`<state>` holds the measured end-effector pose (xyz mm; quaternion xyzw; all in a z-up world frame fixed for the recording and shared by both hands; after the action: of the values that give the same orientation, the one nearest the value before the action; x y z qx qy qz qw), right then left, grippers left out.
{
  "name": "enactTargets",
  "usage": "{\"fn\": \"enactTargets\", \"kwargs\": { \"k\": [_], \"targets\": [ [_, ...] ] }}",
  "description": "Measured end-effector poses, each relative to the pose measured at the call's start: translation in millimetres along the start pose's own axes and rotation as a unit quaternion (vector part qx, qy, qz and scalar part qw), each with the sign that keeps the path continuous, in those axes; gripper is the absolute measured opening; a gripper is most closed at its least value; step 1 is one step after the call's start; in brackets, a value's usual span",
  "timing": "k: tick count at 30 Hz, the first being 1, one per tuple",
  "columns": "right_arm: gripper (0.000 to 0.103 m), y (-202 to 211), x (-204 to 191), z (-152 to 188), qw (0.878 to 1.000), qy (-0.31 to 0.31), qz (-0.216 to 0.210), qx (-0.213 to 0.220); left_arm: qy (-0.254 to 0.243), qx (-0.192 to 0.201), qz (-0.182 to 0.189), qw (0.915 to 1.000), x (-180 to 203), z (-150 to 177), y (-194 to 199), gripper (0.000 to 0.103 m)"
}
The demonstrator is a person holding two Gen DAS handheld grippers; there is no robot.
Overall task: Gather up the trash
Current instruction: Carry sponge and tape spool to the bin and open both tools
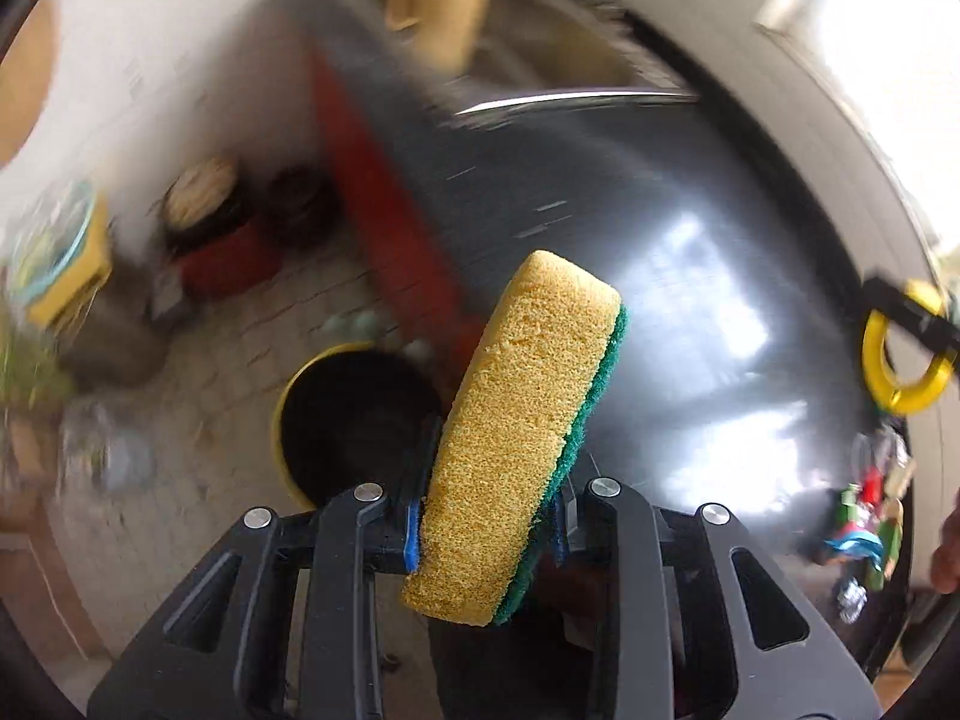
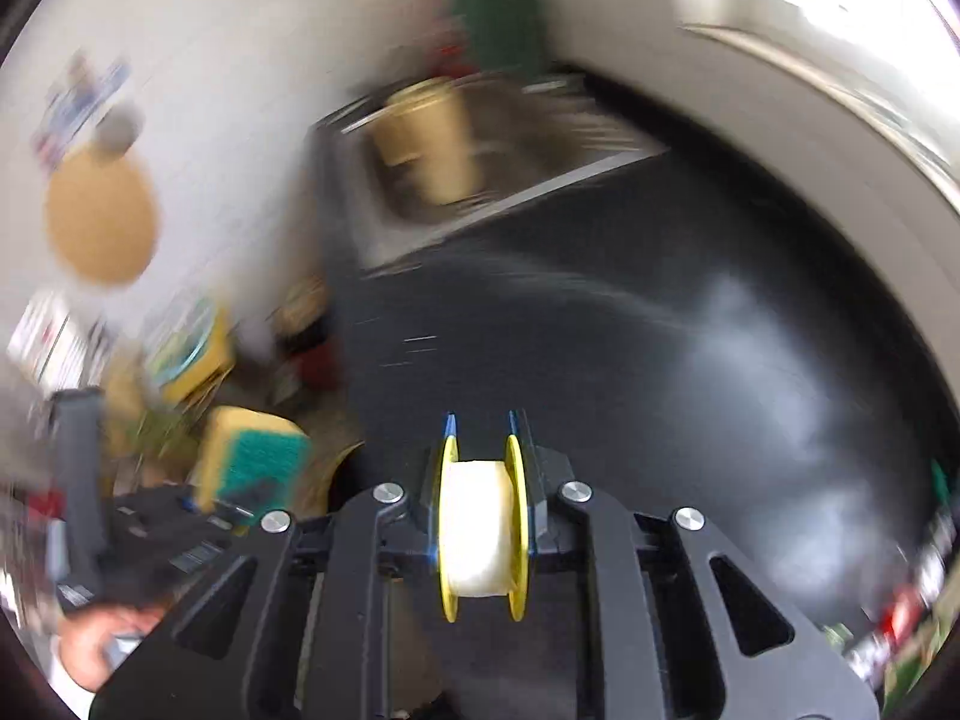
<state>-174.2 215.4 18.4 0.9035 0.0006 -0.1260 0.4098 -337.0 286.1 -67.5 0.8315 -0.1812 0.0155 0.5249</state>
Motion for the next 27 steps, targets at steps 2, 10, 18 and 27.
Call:
{"fn": "enactTargets", "kwargs": {
  "k": [2,10,18,27],
  "targets": [
    [0.019,-50.5,-60.6,5.5,0.997,0.064,-0.024,-0.035,0.056,-0.018,-0.008,0.9982,-54.7,22.1,-21.2,0.029],
    [0.019,-227.8,-153.9,92.0,0.974,0.14,-0.041,-0.173,0.158,-0.097,-0.029,0.9822,-133.5,98.3,-140.5,0.029],
    [0.021,-258.3,-135.1,111.8,0.971,0.141,-0.04,-0.187,0.189,-0.083,-0.034,0.9779,-158.6,110.1,-158.0,0.047],
    [0.097,-152.3,-122.2,32.9,0.987,0.087,-0.11,-0.073,0.125,-0.032,-0.045,0.9906,-135.2,79.0,-85.9,0.096]
  ]
}}
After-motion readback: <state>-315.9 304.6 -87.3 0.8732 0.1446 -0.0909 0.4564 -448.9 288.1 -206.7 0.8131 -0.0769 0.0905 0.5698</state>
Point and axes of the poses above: each gripper's, at about its wrist camera, not at the fingertips, and y roughly against the way its jaws point, x to its right, z to its underside, the point moved 6 cm from there along -y, roughly the way its jaws point, and after that the axes turned 8 degrees about x, right-handed, at the moved point
